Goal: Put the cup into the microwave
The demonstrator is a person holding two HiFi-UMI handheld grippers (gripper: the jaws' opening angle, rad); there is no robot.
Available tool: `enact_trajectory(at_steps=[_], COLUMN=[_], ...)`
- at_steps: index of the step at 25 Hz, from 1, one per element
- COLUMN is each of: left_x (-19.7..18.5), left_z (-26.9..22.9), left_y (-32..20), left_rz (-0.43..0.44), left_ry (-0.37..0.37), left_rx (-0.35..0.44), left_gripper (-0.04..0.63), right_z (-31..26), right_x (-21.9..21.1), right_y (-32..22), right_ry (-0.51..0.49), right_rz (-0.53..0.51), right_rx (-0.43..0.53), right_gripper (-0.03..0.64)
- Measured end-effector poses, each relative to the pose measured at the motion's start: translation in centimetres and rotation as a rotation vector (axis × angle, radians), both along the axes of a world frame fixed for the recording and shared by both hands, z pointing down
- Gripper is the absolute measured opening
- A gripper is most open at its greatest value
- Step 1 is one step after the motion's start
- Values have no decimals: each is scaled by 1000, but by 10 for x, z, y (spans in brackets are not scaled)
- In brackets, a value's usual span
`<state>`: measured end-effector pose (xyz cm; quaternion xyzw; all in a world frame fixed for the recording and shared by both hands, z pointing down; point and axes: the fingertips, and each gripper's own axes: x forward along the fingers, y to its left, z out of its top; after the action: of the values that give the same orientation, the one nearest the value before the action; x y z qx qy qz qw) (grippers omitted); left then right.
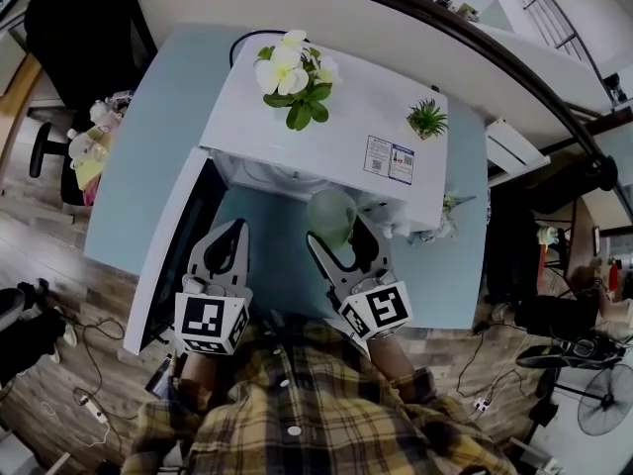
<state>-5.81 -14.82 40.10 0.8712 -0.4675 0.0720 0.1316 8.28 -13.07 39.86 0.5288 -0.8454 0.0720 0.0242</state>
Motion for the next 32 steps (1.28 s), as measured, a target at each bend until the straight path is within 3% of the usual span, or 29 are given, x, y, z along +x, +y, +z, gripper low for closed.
enact_trajectory(at_steps=[8, 32], left_x=[-3, 24], left_z=[13, 49], left_y=[8, 16], left_rz=[-4, 102], left_ry=[-11, -21], left_rx=[-27, -86], left_gripper=[-9, -9], right_z=[20, 87], right_x=[-14, -11], right_y=[-6, -58], right_ry=[5, -22], right_rz=[-35, 72], right_rx=[-28, -77], right_gripper=[331, 331])
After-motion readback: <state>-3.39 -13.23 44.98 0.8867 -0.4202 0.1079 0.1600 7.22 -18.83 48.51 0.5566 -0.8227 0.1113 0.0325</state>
